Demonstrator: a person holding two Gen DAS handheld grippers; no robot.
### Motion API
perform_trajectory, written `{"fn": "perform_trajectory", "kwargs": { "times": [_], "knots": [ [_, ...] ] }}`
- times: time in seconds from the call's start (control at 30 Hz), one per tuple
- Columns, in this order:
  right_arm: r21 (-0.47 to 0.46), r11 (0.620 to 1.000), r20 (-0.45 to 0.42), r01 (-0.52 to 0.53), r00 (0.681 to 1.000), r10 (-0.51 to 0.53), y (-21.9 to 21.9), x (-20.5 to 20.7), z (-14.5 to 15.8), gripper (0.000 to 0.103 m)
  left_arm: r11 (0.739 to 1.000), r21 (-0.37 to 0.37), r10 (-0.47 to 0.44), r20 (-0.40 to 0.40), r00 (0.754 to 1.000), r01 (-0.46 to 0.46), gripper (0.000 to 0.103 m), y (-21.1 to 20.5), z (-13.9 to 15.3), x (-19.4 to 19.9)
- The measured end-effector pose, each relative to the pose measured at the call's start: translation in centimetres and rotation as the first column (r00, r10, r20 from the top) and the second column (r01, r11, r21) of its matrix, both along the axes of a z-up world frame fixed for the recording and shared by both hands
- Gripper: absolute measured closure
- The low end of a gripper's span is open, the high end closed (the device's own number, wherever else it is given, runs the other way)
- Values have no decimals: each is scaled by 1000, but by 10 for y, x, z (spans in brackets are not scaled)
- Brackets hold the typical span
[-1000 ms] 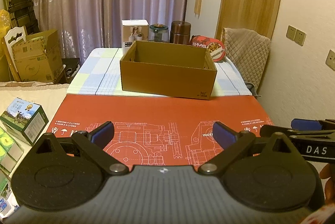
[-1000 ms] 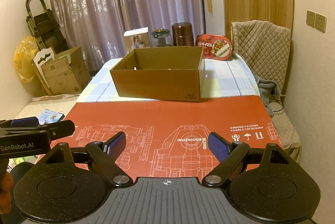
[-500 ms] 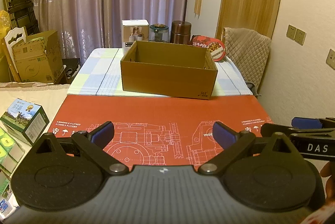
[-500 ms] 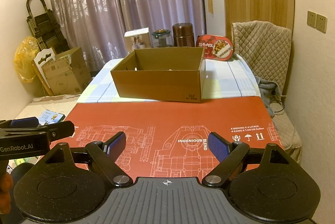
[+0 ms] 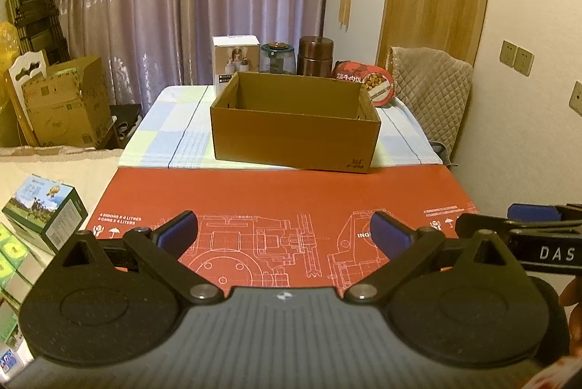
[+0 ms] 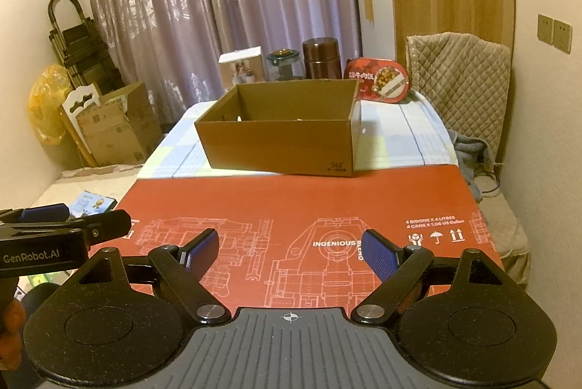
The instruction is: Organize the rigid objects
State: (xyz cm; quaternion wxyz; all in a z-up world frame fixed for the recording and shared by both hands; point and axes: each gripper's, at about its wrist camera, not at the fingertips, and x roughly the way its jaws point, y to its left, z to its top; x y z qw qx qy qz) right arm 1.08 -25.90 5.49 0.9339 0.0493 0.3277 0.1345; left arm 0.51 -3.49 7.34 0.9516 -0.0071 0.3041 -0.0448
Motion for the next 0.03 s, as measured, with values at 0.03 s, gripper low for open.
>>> {"fn": "perform_trajectory", "kwargs": {
  "times": [0.03],
  "knots": [
    [5, 1000, -1, 1, 1000, -1, -2, 1, 0, 20, 1000, 1, 0, -3, 1000, 0, 3, -2, -1, 2]
  ]
}}
